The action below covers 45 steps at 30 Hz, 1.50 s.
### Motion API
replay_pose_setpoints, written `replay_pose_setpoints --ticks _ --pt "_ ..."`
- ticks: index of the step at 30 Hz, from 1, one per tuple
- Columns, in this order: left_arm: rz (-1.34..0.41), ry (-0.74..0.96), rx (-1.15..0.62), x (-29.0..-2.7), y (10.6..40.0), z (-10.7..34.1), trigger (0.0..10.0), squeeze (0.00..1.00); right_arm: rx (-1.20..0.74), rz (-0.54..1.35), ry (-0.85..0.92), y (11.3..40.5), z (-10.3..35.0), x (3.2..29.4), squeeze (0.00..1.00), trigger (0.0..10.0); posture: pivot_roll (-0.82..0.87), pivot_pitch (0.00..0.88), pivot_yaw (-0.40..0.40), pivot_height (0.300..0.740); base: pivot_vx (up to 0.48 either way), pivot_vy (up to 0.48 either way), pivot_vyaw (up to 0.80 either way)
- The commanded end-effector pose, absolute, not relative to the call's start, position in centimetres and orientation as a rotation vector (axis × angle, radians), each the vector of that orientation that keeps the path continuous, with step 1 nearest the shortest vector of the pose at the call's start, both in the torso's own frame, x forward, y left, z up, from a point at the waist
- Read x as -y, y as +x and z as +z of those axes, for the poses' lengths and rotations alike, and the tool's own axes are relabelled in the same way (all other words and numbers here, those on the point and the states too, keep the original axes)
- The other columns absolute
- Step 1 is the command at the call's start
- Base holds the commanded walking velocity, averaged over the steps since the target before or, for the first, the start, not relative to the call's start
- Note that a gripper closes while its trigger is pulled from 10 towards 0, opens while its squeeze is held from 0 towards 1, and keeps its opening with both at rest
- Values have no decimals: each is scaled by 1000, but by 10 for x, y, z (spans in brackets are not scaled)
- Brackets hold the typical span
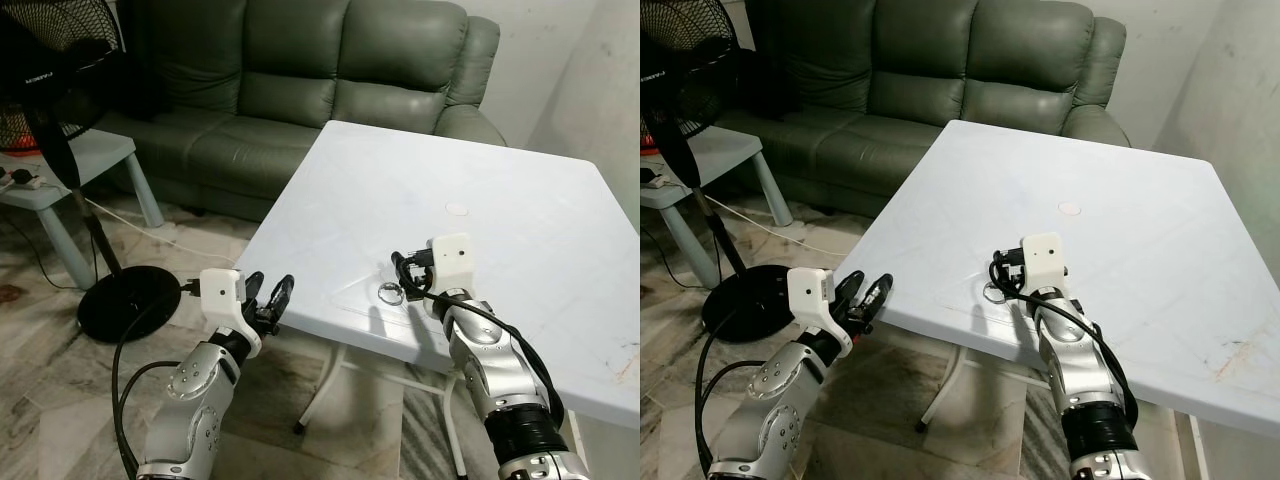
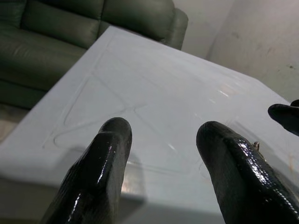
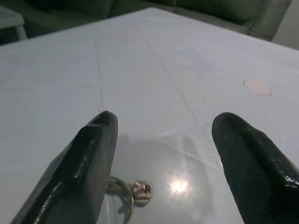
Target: Hang keys on a hook
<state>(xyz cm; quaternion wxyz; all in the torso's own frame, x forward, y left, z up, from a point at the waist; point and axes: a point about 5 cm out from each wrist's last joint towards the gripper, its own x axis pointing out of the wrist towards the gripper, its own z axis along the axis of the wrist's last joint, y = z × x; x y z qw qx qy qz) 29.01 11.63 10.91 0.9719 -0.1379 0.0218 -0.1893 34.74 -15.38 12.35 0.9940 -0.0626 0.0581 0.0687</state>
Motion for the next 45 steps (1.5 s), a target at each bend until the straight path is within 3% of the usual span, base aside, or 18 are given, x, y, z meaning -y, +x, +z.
replay_pose_setpoints --ticks 1,30,45 --pt "-390 -274 -45 -114 288 111 10000 0 -138 119 -133 348 122 156 0 10000 84 48 -71 740 0 0 0" --pt "-363 -286 -76 -116 273 107 10000 0 -211 117 -62 349 109 106 0 10000 120 86 -93 740 0 0 0" --pt "-354 -286 -83 -116 271 107 10000 0 -218 -3 -33 360 111 114 0 10000 123 102 -93 740 0 0 0"
